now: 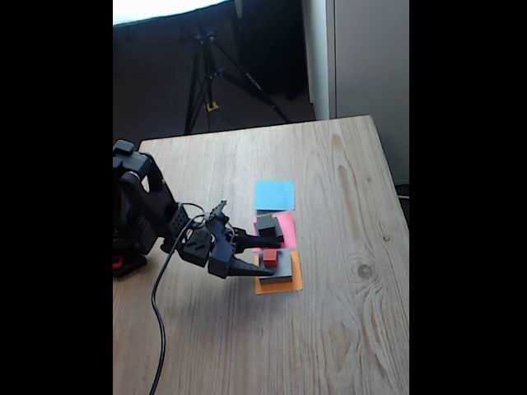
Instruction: Tower of hanoi
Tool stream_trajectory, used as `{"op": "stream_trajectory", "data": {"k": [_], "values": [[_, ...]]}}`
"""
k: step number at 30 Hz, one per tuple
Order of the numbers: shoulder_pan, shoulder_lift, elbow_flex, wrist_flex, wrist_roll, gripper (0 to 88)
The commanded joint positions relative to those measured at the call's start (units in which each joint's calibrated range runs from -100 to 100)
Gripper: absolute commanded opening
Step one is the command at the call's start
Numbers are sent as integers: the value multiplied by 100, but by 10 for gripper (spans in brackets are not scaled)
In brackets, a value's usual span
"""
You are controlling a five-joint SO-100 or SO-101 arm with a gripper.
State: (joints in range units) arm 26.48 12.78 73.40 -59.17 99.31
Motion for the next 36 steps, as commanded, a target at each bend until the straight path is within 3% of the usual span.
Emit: {"op": "stream_trajectory", "data": {"k": [1,36], "values": [[-45,-22,-113,-133,69,235],[-28,99,178,-571,69,162]]}}
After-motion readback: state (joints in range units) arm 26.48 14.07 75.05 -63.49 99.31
